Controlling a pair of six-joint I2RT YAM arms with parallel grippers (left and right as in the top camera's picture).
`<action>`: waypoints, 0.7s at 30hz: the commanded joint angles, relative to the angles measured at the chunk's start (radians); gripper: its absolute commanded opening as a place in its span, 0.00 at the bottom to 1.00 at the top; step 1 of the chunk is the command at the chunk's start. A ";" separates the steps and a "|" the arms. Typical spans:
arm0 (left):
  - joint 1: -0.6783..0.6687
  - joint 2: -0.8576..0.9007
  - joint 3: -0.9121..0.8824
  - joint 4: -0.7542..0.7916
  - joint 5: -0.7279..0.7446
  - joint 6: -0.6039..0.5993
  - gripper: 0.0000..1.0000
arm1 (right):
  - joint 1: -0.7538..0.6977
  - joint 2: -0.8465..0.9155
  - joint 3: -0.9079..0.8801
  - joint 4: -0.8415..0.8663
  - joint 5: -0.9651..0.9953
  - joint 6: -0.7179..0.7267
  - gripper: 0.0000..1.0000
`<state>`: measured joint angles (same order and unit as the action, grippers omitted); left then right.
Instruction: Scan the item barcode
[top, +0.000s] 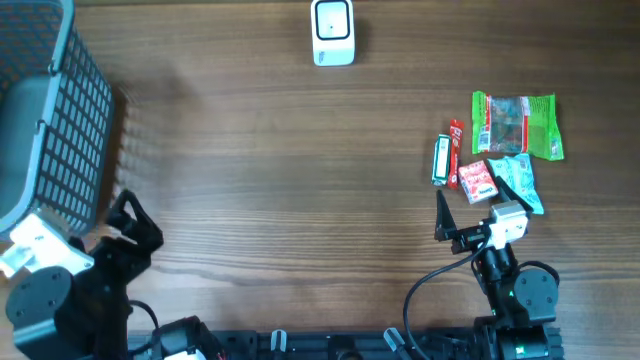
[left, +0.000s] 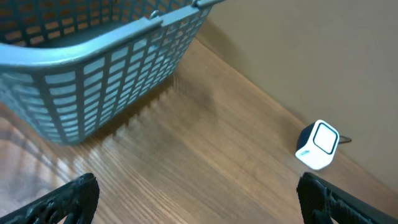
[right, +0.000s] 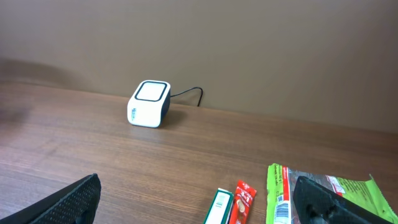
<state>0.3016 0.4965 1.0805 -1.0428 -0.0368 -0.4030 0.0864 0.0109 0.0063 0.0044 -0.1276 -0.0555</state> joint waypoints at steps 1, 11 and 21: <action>-0.034 -0.093 -0.002 -0.071 -0.006 -0.009 1.00 | -0.005 -0.007 -0.001 0.005 -0.008 -0.017 1.00; -0.169 -0.336 -0.222 -0.089 -0.010 0.002 1.00 | -0.005 -0.007 -0.001 0.005 -0.008 -0.017 1.00; -0.259 -0.492 -0.579 0.994 0.073 -0.009 1.00 | -0.005 -0.007 -0.001 0.005 -0.008 -0.016 1.00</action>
<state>0.0624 0.0132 0.5846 -0.1474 0.0177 -0.4061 0.0864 0.0109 0.0063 0.0044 -0.1276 -0.0582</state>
